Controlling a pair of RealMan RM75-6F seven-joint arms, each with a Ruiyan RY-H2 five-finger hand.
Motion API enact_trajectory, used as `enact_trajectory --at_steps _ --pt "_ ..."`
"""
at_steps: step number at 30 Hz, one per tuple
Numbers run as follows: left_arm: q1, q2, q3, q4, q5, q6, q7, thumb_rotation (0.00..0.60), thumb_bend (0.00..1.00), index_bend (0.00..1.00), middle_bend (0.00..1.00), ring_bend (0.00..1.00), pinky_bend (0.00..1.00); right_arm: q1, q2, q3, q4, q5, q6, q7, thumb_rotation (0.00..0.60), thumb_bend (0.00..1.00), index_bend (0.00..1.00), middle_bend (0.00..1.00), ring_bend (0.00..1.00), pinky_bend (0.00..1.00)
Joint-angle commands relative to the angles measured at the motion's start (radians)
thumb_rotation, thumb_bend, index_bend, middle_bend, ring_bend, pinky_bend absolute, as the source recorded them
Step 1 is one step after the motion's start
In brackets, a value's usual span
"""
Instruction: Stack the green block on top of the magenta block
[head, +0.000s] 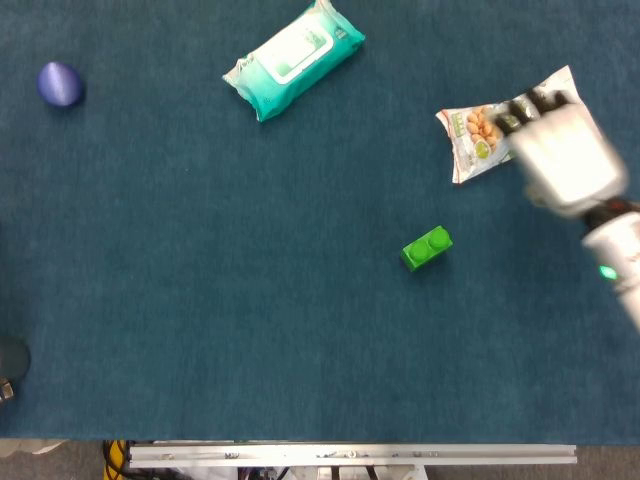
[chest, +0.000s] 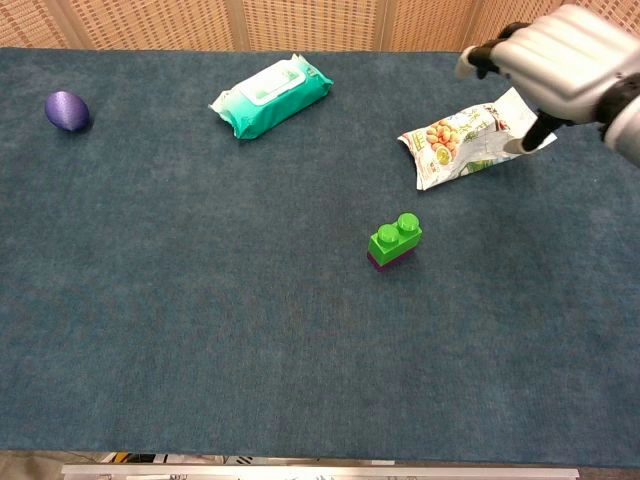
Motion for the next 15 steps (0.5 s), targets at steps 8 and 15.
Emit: enact_trajectory --at_steps 8,15 --pt "-0.018 -0.011 -0.01 0.005 -0.014 -0.023 0.033 0.6 0.29 0.26 0.28 0.29 0.17 -0.251 0.11 -0.081 0.06 -0.178 0.18 0.095 0.6 0.08 0.32 0.36 0.23 0.36" --pt "-0.033 -0.02 -0.011 -0.009 -0.005 -0.036 0.075 0.6 0.29 0.26 0.28 0.29 0.17 -0.407 0.14 -0.1 0.092 -0.246 0.267 0.153 0.6 0.08 0.33 0.37 0.23 0.36"
